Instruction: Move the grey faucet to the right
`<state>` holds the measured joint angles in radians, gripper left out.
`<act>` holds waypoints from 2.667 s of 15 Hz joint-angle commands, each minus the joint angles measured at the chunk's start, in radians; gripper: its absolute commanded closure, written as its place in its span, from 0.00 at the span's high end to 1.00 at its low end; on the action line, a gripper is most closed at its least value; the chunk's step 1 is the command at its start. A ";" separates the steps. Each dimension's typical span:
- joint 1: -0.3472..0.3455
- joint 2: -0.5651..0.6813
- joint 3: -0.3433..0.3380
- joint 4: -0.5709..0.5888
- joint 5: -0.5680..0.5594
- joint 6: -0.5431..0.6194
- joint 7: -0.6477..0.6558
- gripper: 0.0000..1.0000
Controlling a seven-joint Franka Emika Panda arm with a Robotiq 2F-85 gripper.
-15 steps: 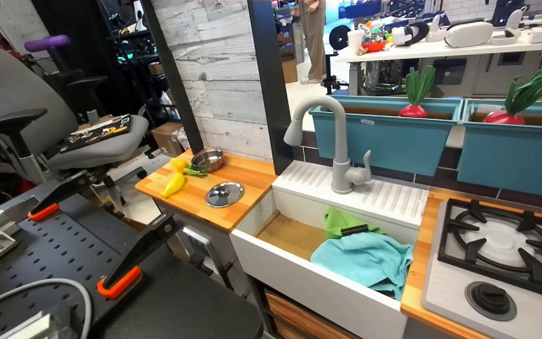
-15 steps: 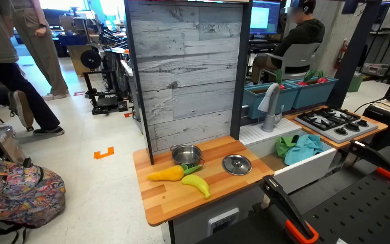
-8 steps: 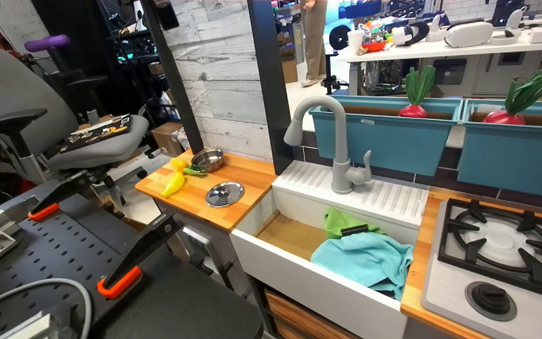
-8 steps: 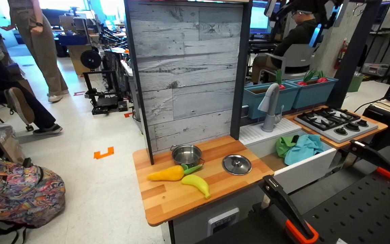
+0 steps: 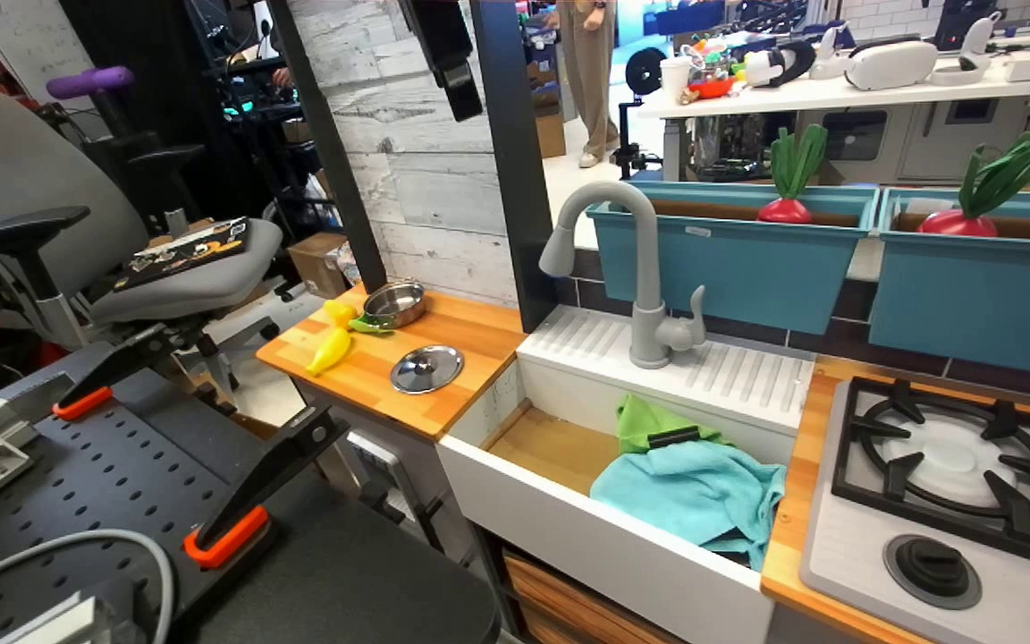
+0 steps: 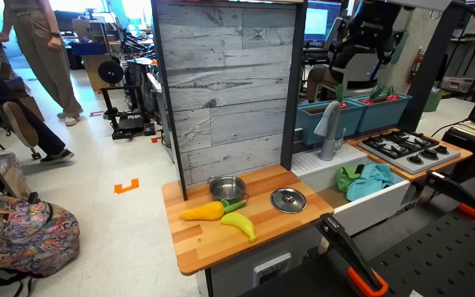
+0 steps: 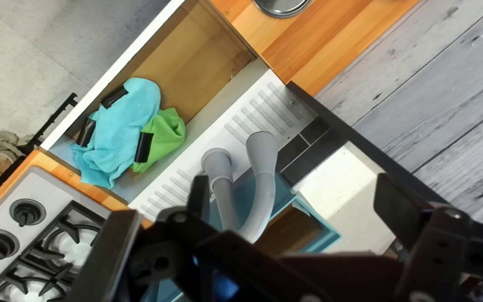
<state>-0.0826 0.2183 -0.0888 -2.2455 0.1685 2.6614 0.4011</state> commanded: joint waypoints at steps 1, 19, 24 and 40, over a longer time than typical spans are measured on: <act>0.008 0.113 -0.018 0.086 0.033 0.055 0.044 1.00; 0.090 0.433 -0.131 0.308 -0.002 0.113 0.197 1.00; 0.096 0.430 -0.125 0.305 -0.002 0.102 0.180 0.50; 0.054 0.379 -0.098 0.271 -0.016 0.048 0.019 0.06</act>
<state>-0.0013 0.6415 -0.1963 -1.9468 0.1690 2.7689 0.5150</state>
